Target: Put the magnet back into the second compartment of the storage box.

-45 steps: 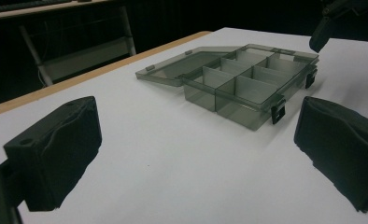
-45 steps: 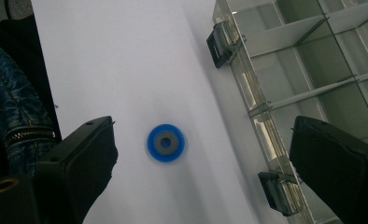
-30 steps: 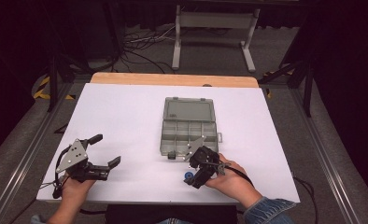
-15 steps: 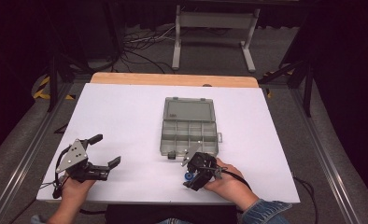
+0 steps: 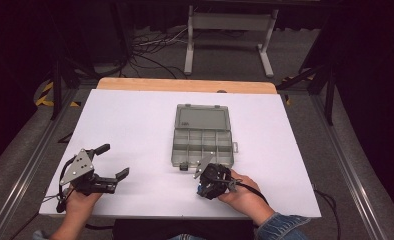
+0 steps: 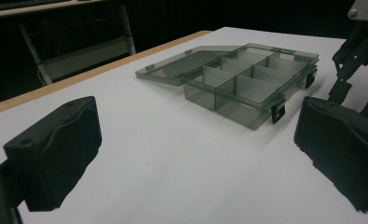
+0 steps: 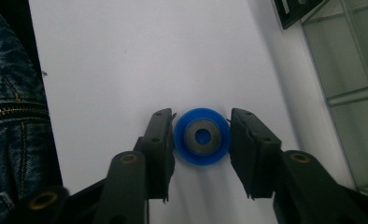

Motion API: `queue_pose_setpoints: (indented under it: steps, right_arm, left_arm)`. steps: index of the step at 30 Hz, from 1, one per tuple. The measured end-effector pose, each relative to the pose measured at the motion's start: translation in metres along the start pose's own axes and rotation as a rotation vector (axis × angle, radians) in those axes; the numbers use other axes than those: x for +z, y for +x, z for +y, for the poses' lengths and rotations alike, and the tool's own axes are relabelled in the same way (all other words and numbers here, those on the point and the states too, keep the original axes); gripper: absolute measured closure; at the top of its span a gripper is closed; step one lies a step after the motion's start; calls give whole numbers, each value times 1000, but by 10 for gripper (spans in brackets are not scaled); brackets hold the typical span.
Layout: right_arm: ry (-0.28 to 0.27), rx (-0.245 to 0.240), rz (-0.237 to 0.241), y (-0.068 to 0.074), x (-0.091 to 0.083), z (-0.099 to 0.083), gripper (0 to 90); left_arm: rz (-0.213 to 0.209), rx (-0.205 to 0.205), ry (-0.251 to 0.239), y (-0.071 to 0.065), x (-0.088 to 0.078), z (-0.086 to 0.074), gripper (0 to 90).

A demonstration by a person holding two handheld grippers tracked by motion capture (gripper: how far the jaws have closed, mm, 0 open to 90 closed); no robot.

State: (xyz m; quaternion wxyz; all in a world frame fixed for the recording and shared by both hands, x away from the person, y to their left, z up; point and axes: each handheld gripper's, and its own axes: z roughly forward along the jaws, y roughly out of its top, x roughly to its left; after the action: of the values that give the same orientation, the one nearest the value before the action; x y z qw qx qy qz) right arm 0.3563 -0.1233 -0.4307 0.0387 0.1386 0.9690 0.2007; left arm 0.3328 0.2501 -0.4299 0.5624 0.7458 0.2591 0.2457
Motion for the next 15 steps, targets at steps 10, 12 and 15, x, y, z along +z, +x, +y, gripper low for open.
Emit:
queue_pose_setpoints:
  steps: [10,12,15]
  right_arm:
    - [-18,-4,2,-2,-7,3,623]
    - [-28,-2,-1,-3,-11,4,623]
    - [-30,6,3,-4,-16,6,623]
  left_arm:
    - [-1,-2,-2,0,0,0,16]
    - [-1,1,-1,0,0,0,16]
    - [-2,-1,-2,0,0,0,16]
